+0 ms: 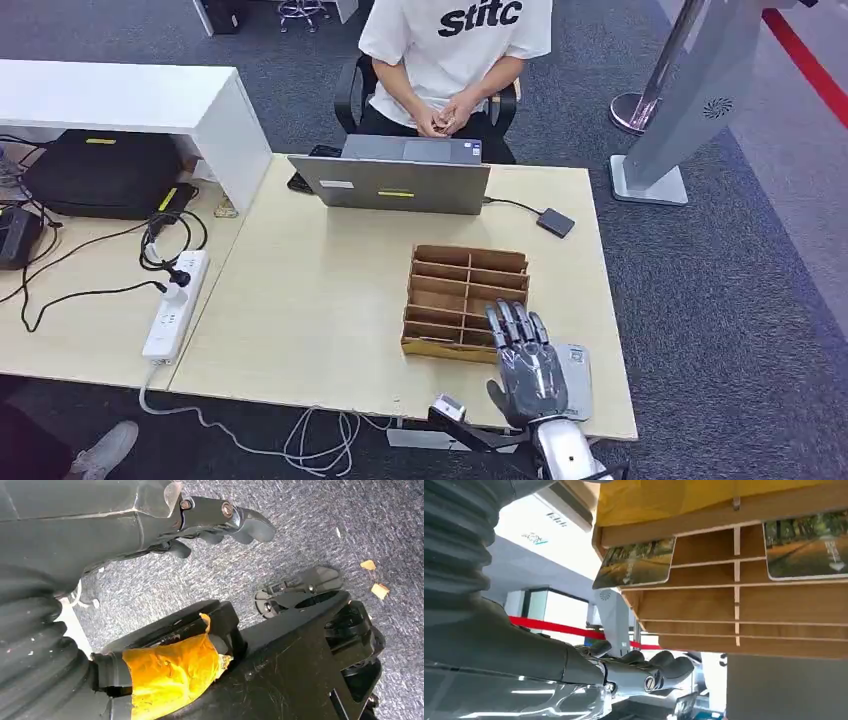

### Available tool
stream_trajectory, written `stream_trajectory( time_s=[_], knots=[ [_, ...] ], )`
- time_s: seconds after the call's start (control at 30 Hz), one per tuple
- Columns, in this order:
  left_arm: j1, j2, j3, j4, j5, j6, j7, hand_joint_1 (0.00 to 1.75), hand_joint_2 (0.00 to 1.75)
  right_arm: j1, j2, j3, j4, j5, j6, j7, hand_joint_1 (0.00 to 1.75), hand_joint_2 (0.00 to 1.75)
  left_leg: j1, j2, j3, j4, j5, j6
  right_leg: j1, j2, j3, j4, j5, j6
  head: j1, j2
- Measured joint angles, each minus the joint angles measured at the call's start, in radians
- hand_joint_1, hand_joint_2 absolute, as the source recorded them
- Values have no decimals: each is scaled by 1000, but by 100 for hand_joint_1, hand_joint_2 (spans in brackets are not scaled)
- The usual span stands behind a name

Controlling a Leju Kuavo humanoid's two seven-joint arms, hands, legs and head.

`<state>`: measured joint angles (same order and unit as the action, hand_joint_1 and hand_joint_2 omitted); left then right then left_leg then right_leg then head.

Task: Pass the card to the sensor for recognition and then transmit it.

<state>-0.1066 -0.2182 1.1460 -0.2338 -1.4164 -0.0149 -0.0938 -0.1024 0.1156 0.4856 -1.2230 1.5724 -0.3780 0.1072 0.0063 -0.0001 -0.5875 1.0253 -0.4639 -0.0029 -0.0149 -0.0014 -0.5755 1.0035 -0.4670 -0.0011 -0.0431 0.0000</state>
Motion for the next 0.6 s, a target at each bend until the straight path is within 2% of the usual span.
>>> stream_trajectory(
  time_s=[0.2,0.23,0.27,0.3,0.33,0.37,0.6],
  knots=[
    [0,0,0,0,0,0,0,0,175,-4,0,1,16,0,12,30,0,175,0,0,0,0,0,0,0,0,0,0,0,0,0,0],
    [0,0,0,0,0,0,0,0,175,-6,0,2,19,0,14,37,9,175,0,0,0,0,0,0,0,0,0,0,0,0,0,0],
    [0,0,0,0,0,0,0,0,175,-8,0,2,21,0,17,42,72,175,0,0,0,0,0,0,0,0,0,0,0,0,0,0],
    [0,0,0,0,0,0,0,0,175,-10,0,3,24,0,18,46,79,175,0,0,0,0,0,0,0,0,0,0,0,0,0,0],
    [0,0,0,0,0,0,-1,0,175,-12,0,5,28,0,19,50,106,175,0,0,0,0,0,0,0,0,0,0,0,0,0,0],
    [0,0,0,0,0,0,-2,0,175,-13,0,5,30,0,19,50,124,175,0,0,0,0,0,0,0,0,0,0,0,0,0,0],
    [0,0,0,0,3,0,-4,0,175,-16,0,9,34,0,21,30,131,175,0,0,0,0,0,0,0,0,0,0,0,0,0,0]
  ],
)
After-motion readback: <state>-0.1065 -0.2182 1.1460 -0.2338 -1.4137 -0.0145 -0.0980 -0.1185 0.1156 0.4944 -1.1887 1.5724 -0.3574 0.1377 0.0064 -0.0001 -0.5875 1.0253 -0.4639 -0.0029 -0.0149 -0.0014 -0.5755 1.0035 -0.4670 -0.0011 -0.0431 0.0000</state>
